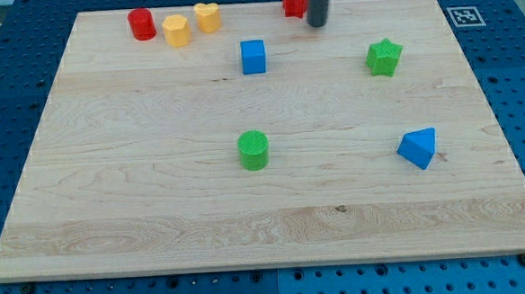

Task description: Place the red star horizontally in between the green star and blue cube

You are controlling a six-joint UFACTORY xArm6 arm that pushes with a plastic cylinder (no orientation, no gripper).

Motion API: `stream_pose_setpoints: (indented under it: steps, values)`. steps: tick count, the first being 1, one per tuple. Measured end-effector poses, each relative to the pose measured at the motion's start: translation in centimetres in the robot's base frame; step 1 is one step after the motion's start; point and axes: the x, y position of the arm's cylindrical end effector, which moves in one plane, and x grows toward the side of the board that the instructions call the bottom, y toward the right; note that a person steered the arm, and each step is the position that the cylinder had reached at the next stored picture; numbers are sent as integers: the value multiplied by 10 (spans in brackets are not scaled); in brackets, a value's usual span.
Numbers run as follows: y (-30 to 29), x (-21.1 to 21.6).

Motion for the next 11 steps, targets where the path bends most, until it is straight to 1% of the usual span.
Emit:
stream_pose_setpoints:
  steps: [1,2,3,5,7,8,9,10,11]
  values:
    - [47,-4]
    - [56,-44]
    - [50,-51]
    - [9,-63]
    - [-69,-60]
    - [-70,-48]
    - [-69,-21]
    - [-69,-30]
    - [-69,-61]
